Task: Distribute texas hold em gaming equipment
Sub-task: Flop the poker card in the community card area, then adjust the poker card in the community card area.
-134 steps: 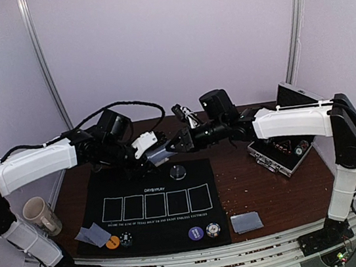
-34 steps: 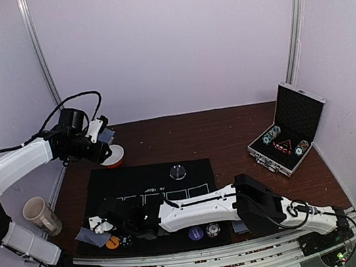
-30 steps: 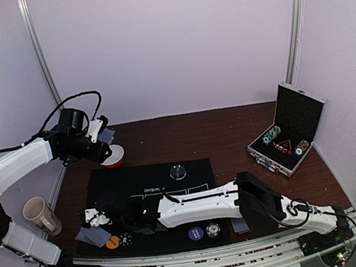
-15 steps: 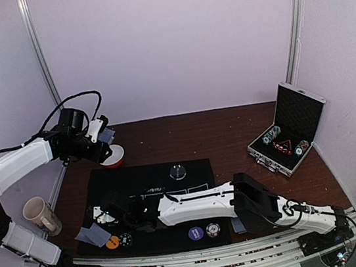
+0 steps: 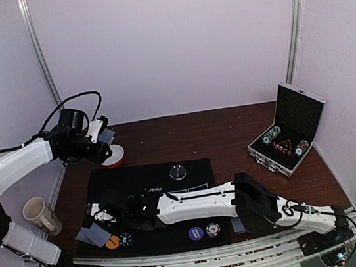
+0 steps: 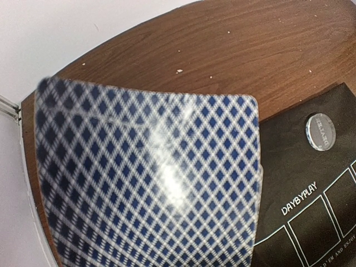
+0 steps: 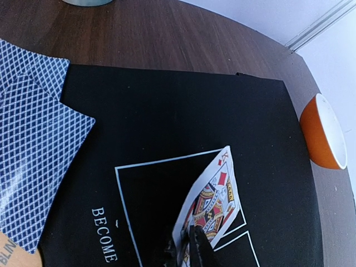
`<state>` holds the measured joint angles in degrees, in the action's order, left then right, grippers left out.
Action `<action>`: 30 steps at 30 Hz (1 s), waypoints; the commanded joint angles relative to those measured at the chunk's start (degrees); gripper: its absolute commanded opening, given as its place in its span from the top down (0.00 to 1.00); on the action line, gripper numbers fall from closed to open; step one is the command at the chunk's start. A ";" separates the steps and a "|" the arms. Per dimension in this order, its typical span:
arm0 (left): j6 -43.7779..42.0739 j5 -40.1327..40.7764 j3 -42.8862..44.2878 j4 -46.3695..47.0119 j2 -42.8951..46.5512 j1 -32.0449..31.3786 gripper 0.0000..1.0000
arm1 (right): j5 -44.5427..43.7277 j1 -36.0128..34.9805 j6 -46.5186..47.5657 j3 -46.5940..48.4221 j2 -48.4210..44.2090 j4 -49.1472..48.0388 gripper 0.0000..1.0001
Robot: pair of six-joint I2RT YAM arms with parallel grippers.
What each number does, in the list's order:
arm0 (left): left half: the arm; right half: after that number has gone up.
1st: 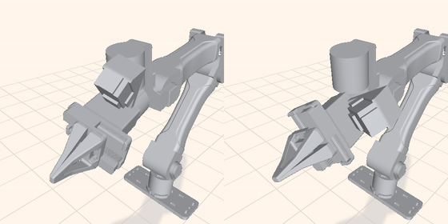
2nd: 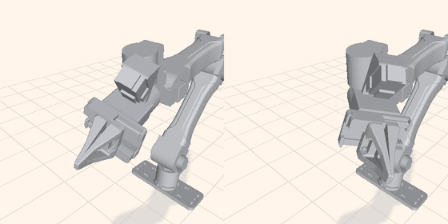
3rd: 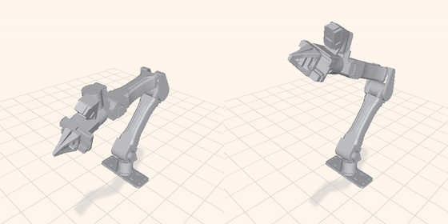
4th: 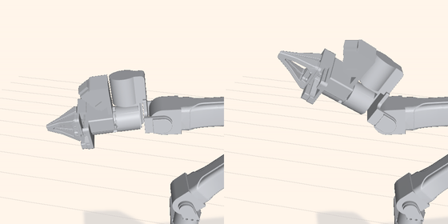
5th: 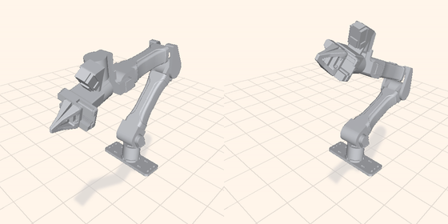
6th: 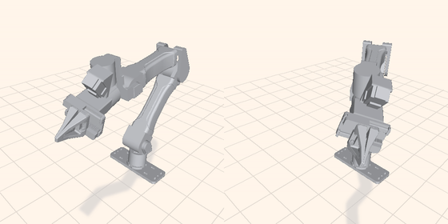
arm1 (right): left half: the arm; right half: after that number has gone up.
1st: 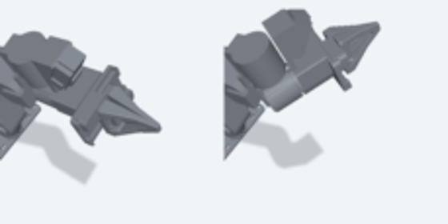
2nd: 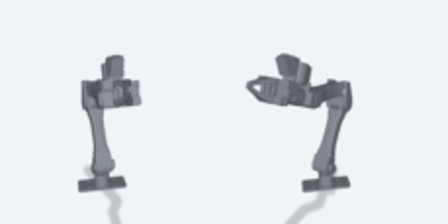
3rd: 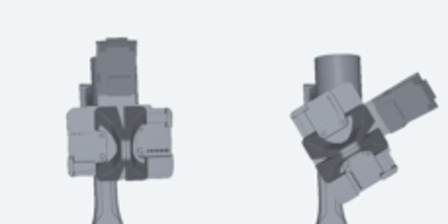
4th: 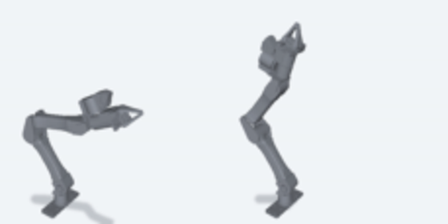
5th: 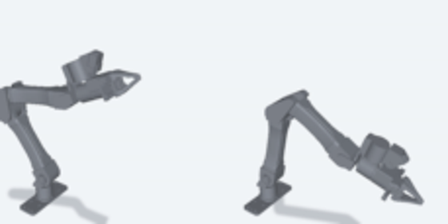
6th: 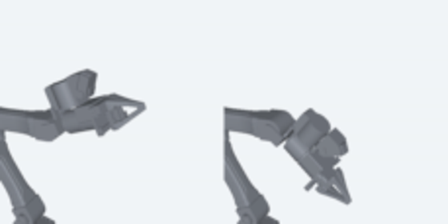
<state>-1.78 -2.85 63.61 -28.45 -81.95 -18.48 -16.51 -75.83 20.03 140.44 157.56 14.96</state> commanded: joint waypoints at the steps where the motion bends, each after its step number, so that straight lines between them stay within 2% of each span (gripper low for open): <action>1: 0.20 -1.15 -0.48 2.92 0.87 0.29 0.55 | 2.20 0.16 -2.81 1.08 0.50 0.97 0.82; 9: 0.11 -1.45 -0.53 2.87 0.92 0.33 0.54 | 10.75 0.13 -5.41 -1.27 -4.40 -1.78 0.55; 12: 0.05 -1.45 -0.55 2.87 1.00 0.35 0.54 | 13.42 1.02 -9.30 -4.28 -7.55 -4.20 0.52; 16: 0.09 -1.63 -0.60 2.94 0.93 0.31 0.54 | 15.17 3.42 -19.05 -8.64 -11.29 -6.92 0.51; 23: 0.16 -1.05 -0.60 2.96 1.00 0.29 0.54 | 15.66 7.59 -38.09 -16.04 -13.70 -10.75 0.73; 30: 0.13 -0.75 -0.73 2.95 1.53 0.36 0.54 | 15.83 7.83 -45.54 -16.61 -10.28 -10.96 0.96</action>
<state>-1.76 -3.57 63.40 -28.27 -81.95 -18.41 -1.45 -66.63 -18.17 124.55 145.14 4.25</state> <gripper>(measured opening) 0.459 0.083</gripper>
